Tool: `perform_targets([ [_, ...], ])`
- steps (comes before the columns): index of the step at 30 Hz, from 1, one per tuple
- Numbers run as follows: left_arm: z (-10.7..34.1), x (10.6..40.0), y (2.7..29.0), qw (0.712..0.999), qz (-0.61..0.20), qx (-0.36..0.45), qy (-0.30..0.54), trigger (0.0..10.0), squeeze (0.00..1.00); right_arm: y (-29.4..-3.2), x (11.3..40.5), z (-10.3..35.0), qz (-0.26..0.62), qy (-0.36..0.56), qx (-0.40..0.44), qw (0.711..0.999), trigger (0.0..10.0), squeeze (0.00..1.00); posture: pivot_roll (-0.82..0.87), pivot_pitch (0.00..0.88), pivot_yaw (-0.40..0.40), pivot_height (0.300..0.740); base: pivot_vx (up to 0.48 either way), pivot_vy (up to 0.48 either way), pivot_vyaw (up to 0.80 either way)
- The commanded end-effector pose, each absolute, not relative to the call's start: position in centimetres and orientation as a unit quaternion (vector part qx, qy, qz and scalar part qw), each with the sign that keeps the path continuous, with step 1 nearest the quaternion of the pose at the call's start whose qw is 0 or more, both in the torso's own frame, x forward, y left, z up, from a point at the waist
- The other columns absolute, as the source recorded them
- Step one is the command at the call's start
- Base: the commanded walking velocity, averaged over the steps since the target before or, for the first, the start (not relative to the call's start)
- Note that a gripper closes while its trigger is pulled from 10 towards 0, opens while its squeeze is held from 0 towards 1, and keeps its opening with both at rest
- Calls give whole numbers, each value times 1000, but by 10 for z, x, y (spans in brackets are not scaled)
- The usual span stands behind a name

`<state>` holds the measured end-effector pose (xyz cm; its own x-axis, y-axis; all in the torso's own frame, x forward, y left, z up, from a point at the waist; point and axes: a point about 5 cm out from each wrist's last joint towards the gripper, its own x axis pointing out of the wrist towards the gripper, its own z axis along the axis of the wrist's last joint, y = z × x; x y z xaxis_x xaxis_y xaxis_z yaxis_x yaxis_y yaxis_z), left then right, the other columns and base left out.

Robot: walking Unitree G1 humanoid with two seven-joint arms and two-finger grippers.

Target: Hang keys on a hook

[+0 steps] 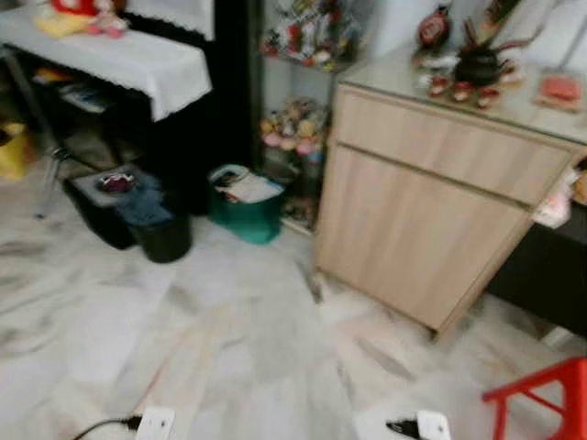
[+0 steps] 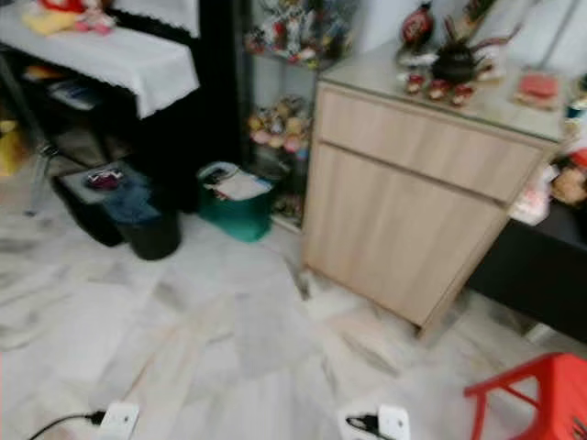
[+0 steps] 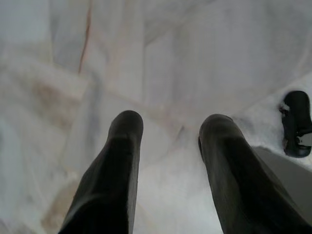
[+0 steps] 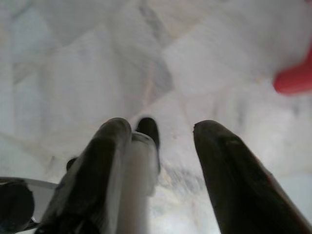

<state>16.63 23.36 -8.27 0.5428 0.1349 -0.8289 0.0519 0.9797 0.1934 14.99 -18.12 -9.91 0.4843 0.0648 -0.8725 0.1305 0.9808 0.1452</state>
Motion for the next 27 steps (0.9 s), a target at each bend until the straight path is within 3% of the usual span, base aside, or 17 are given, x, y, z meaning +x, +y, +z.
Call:
perform_targets([
  [1,-83,166,232,871,22,95,481,10000,0,-188,148,-99,-42,504,100,857,10000,0,50,0,-34,740,0,0,-769],
  [4,-83,167,232,873,13,99,478,10000,0,-189,149,-99,-48,502,101,858,10000,0,47,0,-32,740,0,-116,0],
  [13,-83,167,233,873,16,97,477,10000,0,-189,149,-99,-55,500,103,858,10000,0,47,0,-27,740,0,-480,0],
  [27,-82,165,237,873,10,102,477,10000,0,-185,147,-100,-65,499,111,857,10000,0,11,0,2,740,0,-480,-717],
])
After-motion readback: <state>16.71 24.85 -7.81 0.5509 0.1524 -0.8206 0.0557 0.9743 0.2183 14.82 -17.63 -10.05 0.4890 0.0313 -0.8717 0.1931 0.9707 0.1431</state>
